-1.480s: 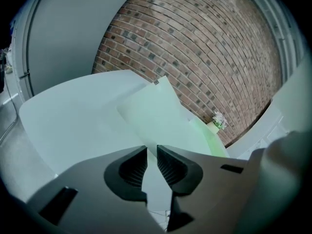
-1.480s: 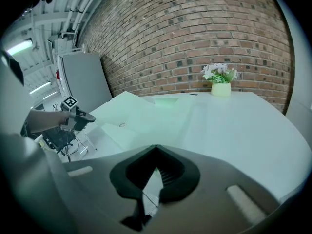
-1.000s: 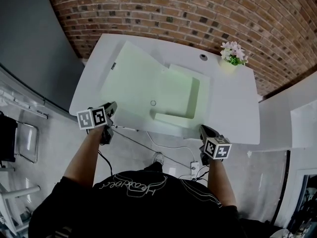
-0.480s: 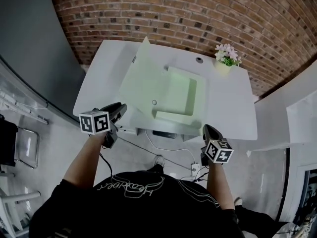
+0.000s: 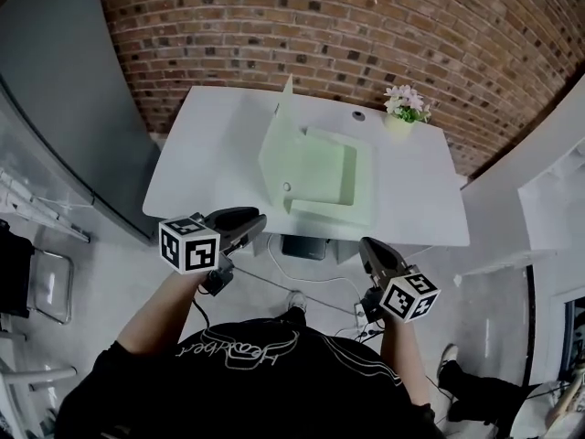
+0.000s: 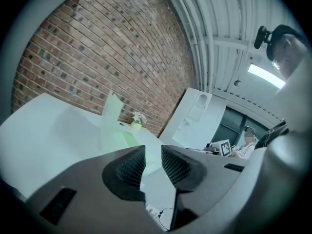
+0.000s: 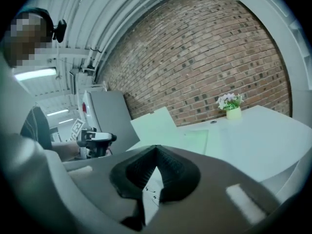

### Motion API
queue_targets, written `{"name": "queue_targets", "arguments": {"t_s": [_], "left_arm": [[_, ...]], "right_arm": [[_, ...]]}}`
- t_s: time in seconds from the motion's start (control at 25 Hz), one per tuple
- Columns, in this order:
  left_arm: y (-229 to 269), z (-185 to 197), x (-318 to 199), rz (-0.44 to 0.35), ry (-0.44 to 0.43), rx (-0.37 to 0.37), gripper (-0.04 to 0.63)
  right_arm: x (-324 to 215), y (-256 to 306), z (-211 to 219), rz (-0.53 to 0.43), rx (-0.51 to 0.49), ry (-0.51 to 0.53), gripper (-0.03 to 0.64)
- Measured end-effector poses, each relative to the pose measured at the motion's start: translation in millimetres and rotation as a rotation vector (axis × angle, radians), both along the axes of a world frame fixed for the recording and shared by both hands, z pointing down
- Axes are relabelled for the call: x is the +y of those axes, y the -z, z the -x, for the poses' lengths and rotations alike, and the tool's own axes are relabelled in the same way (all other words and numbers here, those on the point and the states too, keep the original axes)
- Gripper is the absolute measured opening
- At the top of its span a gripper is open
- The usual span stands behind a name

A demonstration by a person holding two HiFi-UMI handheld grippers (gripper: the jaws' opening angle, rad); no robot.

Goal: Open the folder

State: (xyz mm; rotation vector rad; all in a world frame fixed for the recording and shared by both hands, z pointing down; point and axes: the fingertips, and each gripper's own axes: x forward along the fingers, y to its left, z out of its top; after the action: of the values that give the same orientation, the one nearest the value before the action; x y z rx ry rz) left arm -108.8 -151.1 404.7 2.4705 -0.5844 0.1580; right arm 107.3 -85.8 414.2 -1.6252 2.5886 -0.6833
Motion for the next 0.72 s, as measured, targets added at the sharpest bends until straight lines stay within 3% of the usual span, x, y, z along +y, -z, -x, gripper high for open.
{"name": "queue_targets", "arguments": {"t_s": [0.28,0.44,0.52,0.72], "left_arm": [[33,-30,69,-0.066,-0.170,0.058,0.099],[44,-31,92,-0.091,-0.210,0.080,0.014],[48,-31,105,-0.112,-0.248,0.083,0.003],[45,-30,122,-0.164,-0.286,0.057,0.003]], "right_arm": [[47,48,57,-0.100,-0.119,0.076,0.003],[67,65,70,-0.137,-0.181,0.079,0.003],[76,67,75,-0.142,-0.206,0.081,0.003],[90,56,84,-0.132,-0.166,0.080,0.003]]}}
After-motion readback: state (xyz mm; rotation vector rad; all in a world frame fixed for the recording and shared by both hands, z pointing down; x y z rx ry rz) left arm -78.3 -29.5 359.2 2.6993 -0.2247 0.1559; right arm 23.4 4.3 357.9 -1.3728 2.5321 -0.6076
